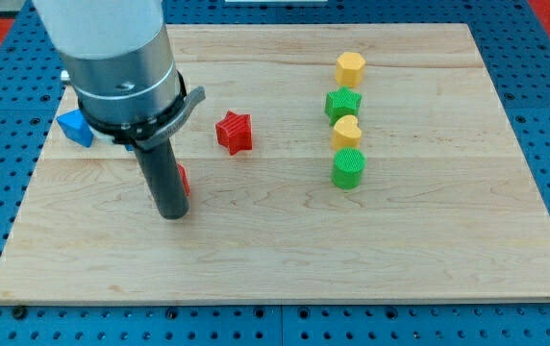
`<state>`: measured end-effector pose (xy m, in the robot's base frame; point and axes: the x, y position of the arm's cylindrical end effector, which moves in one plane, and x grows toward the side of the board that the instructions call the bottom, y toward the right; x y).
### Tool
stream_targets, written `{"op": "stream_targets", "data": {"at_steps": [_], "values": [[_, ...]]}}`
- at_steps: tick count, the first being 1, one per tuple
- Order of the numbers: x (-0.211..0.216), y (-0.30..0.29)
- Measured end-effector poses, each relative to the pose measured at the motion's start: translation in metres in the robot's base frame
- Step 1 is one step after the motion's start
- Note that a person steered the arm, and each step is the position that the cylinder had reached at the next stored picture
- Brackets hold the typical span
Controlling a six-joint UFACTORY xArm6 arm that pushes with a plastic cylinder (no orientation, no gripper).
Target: Move the red circle to the right of the blue cube
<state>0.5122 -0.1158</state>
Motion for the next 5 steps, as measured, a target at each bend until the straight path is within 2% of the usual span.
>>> {"op": "stream_targets", "data": {"at_steps": [2,4,5], "values": [[-0.058,0.003],[-0.089,0.01],[-0.061,0.011]]}}
